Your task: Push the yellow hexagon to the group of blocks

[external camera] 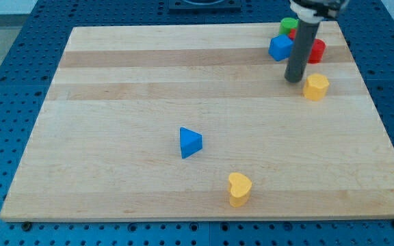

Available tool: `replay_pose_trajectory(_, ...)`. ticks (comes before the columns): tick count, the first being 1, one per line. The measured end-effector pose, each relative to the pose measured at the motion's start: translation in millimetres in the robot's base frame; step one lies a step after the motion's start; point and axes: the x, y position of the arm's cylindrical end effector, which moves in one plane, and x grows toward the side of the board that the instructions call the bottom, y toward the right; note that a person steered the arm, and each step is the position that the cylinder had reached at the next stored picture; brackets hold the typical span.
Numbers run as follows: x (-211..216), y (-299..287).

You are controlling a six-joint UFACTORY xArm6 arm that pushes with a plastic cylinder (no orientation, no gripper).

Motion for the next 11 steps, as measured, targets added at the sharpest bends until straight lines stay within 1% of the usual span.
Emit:
replay_pose_trajectory(1,81.9,0.0)
replay_pose_trajectory(2,132.9,6.8)
replay_pose_trajectory(3,103.5,56.0)
replay_pose_trajectory(4,49.2,67.6)
replay_pose_trajectory(7,36.3,46.3)
replay_pose_trajectory(8,-16.9,46.3)
replay_pose_trajectory(9,-33.3,46.3)
replay_pose_trajectory(11,-36.3,46.3)
